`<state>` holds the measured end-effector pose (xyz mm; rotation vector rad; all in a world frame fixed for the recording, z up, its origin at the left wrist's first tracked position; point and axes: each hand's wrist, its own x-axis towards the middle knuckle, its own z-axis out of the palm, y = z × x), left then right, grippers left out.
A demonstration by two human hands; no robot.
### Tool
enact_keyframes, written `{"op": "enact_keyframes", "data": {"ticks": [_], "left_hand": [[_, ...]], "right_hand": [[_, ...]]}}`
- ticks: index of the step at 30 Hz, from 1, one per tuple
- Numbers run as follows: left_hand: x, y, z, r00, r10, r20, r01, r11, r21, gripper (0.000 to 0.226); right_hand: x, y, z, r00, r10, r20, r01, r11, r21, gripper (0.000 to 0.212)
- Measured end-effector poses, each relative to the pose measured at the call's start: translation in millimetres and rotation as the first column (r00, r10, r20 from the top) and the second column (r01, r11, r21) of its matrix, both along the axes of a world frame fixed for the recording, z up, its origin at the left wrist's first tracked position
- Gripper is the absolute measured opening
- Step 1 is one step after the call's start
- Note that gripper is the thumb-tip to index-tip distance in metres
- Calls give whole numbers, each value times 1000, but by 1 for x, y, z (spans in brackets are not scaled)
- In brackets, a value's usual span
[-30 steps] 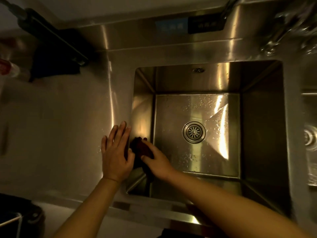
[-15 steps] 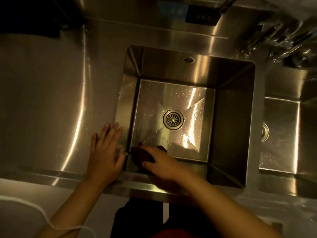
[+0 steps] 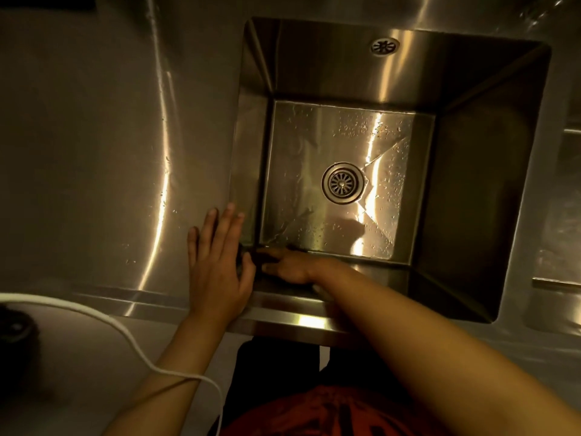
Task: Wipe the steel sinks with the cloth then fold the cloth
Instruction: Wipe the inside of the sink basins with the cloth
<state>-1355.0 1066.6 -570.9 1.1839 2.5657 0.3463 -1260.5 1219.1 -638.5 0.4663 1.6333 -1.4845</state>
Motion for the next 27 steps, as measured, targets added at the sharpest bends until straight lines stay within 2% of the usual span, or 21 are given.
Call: {"op": "enact_keyframes", "data": {"ticks": [4, 10, 16, 20, 27], "left_hand": [[0, -1, -2, 1000, -4, -2, 4, 1000, -2, 74], [-1, -2, -4, 1000, -10, -26, 10, 1000, -20, 72], [0, -1, -3, 1000, -9, -21, 9, 1000, -24, 72], [0, 0, -2, 1000, -11, -19, 11, 999, -35, 72], [3, 2, 1, 1000, -2, -15, 1, 999, -45, 76]], "right_hand": [[26, 25, -20, 993, 58, 98, -67, 994, 87, 55], [88, 65, -34, 975, 60, 215, -106, 971, 213, 53], [123, 86, -16, 967, 16, 256, -63, 982, 179, 51], [114, 80, 14, 979, 3, 204, -33, 989, 144, 50], [64, 34, 51, 997, -70, -42, 70, 997, 17, 49]]}}
